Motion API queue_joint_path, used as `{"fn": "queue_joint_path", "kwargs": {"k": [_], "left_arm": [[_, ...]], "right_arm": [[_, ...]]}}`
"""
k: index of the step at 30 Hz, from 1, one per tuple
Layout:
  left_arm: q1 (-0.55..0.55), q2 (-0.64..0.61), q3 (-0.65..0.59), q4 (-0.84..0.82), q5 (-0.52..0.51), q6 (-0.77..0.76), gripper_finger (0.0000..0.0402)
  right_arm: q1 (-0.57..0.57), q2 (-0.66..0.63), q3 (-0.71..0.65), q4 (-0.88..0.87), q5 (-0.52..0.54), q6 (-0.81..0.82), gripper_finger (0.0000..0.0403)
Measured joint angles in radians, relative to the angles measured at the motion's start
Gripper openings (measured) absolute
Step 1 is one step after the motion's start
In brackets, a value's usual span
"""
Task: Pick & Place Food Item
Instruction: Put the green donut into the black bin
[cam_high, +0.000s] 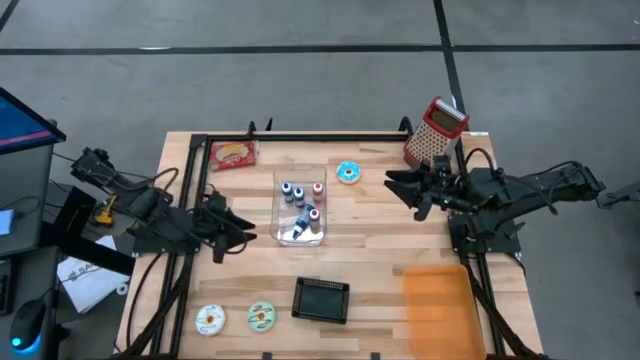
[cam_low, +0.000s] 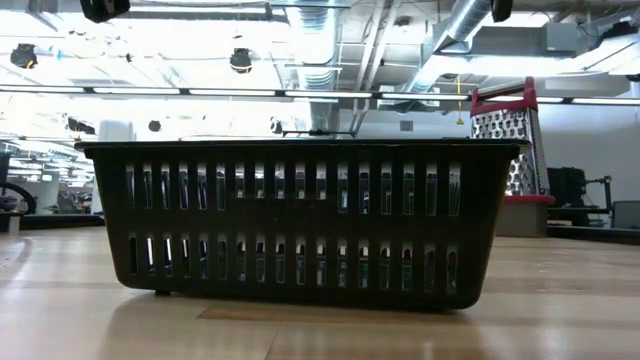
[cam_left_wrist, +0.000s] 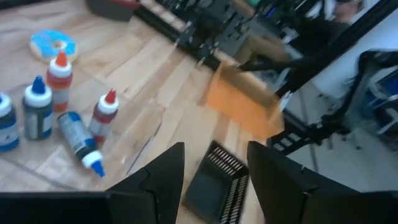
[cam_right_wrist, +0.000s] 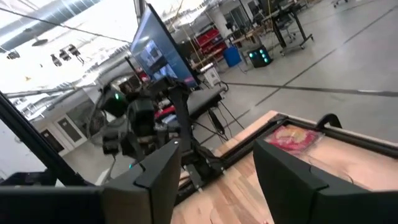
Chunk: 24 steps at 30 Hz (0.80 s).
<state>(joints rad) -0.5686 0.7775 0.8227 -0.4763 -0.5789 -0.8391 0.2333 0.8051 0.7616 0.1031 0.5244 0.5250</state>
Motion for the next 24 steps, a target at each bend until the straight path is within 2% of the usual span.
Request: {"fn": "queue_joint_path", "kwargs": {"k": [6,9,18,20,24], "left_arm": [[0.0,-0.067,0.002,0.039,0.039,0.004,0.0172],[0.0,-0.06,0.002,0.028,0.116,0.001,0.0172],[-0.016,0.11,0.002,-0.007,0.412,-0.09,0.0172],[-0.027,0.147,0.002,-0.044,0.435,-0.108,0.0172],[-0.029,0.184,0.002,-0.102,0.414,-0.13,0.0172]], "right_arm": [[0.01,0.0,0.0,-0.007,-0.003,0.008,0.0193],[0.01,0.0,0.0,-0.006,-0.003,0.011,0.0193],[0.01,0.001,0.0,0.004,-0.029,0.052,0.0193],[0.017,0.001,0.0,0.006,-0.029,0.053,0.0193],[0.032,0.001,0.0,0.01,-0.029,0.056,0.0193]]}}
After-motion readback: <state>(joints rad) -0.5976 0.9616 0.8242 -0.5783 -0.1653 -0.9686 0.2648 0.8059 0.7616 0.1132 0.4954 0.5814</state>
